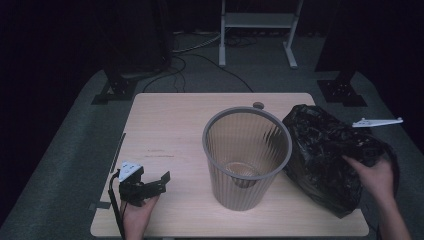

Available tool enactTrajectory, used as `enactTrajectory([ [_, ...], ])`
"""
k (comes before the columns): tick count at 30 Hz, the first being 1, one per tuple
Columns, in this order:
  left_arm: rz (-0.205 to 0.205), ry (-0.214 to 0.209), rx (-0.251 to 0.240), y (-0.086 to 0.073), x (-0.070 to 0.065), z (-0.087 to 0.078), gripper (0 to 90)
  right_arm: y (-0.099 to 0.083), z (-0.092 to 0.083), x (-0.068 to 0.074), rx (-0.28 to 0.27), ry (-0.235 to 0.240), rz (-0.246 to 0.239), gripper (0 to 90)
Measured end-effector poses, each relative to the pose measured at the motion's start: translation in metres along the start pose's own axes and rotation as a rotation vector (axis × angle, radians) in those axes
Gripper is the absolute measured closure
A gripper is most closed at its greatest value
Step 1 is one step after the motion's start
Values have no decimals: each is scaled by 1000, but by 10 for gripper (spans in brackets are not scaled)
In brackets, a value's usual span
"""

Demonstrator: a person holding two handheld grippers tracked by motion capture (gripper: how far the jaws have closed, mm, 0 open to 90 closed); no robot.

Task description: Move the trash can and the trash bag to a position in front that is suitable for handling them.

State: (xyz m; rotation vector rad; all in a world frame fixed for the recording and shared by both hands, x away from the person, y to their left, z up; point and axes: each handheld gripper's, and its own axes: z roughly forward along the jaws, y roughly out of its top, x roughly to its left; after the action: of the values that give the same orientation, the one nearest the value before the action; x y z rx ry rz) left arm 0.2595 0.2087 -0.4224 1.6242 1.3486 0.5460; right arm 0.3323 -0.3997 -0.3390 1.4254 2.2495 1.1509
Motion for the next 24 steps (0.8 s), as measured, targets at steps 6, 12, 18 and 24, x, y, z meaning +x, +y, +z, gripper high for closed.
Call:
enactTrajectory([
  [6,-1,-3,-11,2,1,-4,9,25,-46,6,-61,-10,-25,898],
  [12,-8,-7,-20,3,1,-6,9,53,-93,14,-130,8,-45,898],
  [18,-13,-12,-28,3,2,-8,9,74,-132,21,-192,37,-55,898],
  [24,-13,-15,-32,4,2,-8,9,89,-165,26,-253,116,-59,897],
])
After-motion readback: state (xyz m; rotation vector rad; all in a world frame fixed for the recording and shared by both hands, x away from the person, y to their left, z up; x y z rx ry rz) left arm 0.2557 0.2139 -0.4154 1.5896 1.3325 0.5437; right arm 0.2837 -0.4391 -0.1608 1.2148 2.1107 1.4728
